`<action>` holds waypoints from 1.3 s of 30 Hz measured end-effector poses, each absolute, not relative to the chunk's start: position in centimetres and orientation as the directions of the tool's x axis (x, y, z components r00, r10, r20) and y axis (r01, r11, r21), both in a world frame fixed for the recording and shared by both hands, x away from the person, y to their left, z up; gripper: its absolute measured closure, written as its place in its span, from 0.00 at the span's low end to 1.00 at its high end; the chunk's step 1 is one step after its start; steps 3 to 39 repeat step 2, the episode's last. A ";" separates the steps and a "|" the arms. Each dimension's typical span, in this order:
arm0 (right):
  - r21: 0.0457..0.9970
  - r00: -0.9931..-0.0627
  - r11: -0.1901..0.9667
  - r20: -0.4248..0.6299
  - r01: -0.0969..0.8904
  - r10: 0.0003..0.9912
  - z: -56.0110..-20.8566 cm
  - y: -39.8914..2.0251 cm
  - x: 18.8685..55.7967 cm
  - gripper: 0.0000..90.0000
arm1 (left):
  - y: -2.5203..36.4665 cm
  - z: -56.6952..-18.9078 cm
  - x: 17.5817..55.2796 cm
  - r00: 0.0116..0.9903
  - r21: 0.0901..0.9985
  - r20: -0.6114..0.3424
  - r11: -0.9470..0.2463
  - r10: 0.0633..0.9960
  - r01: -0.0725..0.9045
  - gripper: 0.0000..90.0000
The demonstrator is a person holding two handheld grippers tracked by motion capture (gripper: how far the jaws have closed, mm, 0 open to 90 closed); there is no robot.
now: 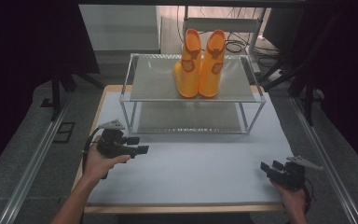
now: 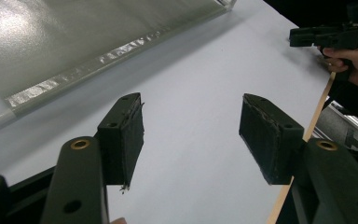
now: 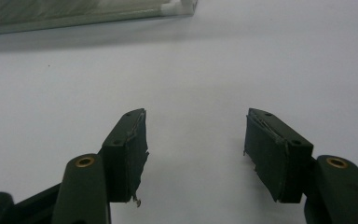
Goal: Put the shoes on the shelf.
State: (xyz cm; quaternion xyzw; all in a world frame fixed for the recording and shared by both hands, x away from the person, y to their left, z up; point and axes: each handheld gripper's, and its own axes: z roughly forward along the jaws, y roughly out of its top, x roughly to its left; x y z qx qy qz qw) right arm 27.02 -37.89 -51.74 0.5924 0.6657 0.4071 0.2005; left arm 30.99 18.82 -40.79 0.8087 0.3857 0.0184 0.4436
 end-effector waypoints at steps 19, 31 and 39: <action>0.781 -0.214 -0.040 0.220 0.624 0.952 -51.6 -37.9 27.0 0.42 | 18.8 -40.9 31.0 0.699 0.730 -0.308 -0.310 0.645 0.609 0.44; 0.781 -0.214 -0.040 0.220 0.624 0.952 -51.6 -37.9 27.0 0.42 | 18.8 -40.9 31.0 0.699 0.730 -0.308 -0.310 0.645 0.609 0.44; 0.781 -0.214 -0.040 0.220 0.624 0.952 -51.6 -37.9 27.0 0.42 | 18.8 -40.9 31.0 0.699 0.730 -0.308 -0.310 0.645 0.609 0.44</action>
